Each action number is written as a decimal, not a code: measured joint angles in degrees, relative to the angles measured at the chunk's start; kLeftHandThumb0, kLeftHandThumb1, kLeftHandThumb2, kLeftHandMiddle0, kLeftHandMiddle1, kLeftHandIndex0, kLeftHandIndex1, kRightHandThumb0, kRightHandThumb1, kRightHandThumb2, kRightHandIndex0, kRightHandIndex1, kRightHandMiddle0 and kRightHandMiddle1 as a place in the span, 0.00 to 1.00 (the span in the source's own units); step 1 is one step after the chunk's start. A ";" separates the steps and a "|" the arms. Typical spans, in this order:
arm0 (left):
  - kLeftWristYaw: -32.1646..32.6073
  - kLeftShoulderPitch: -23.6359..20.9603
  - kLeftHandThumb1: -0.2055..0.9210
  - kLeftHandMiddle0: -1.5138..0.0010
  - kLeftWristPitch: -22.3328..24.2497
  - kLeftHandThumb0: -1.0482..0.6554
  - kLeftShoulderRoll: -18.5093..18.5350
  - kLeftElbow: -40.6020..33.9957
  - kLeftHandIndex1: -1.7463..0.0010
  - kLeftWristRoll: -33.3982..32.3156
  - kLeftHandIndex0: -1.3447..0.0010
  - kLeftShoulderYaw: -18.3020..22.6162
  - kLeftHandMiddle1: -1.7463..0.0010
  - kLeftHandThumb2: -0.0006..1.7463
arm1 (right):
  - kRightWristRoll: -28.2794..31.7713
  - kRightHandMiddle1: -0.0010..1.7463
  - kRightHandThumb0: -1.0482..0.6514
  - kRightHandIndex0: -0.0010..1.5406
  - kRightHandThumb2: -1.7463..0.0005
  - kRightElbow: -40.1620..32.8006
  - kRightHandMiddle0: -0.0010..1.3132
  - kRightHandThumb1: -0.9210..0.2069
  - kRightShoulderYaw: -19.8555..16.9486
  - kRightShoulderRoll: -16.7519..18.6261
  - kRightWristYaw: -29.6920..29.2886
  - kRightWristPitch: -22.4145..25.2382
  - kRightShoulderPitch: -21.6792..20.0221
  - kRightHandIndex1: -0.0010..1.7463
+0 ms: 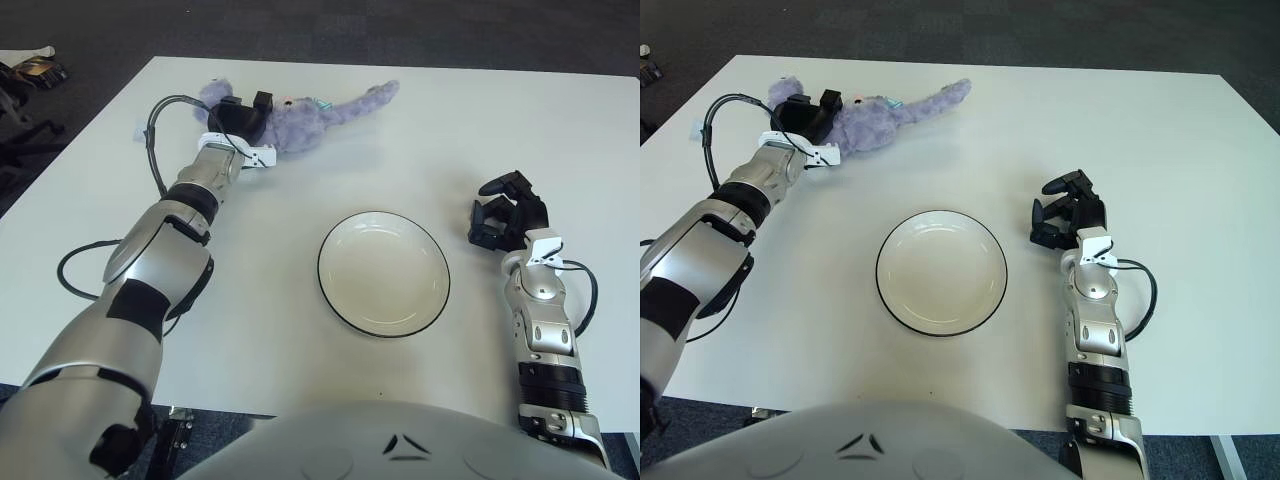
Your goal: Put the doll into the plate.
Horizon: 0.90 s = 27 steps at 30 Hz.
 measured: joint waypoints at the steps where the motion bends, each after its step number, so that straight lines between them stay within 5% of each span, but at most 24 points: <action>1: 0.10 0.00 0.22 0.36 -0.08 0.62 0.01 0.01 0.00 -0.11 0.48 0.05 0.31 0.84 | 0.00 1.00 0.61 0.43 0.25 0.00 0.28 0.54 0.00 0.00 0.00 0.03 0.00 0.96; 12: 0.98 -0.02 0.10 0.31 -0.79 0.62 0.08 0.10 0.00 -0.43 0.45 0.21 0.25 0.93 | 0.03 1.00 0.61 0.43 0.25 -0.50 0.27 0.53 -0.05 0.12 -0.01 0.96 0.00 0.95; 27: 1.10 0.19 0.19 0.37 -1.64 0.62 0.15 0.27 0.00 -1.97 0.53 1.68 0.17 0.90 | 0.11 1.00 0.61 0.43 0.25 -0.40 0.28 0.54 -0.23 0.36 0.19 0.58 0.00 0.95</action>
